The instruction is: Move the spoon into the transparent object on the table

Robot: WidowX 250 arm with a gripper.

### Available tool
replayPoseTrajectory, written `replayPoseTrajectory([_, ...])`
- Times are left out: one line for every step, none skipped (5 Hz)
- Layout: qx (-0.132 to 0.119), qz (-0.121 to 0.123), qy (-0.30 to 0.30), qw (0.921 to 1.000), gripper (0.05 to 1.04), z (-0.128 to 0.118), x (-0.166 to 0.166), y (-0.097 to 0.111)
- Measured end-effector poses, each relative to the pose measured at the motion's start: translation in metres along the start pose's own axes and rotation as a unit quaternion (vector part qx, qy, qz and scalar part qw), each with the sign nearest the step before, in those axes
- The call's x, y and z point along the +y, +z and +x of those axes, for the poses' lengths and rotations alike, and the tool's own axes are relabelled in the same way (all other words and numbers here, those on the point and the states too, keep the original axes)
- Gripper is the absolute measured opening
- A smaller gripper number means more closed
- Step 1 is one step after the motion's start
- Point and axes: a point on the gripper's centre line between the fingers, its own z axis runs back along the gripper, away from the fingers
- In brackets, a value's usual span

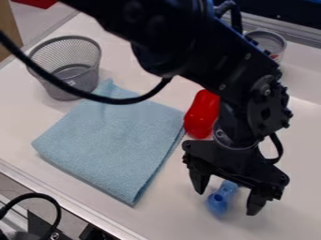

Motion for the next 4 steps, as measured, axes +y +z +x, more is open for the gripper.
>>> replayPoseTrajectory([-0.005, 0.002, -0.006, 1.0, 0.711, -0.0045, 0.0033, -0.0054])
replayPoseTrajectory([0.007, -0.023, -0.039, 0.9989, 0.423, -0.0043, 0.0017, -0.0058])
replayPoseTrajectory([0.013, -0.032, -0.049, 0.9982, 0.377, -0.0035, 0.0018, -0.0078])
replayPoseTrajectory([0.009, -0.031, -0.048, 0.9984, 0.377, -0.0009, 0.005, -0.007])
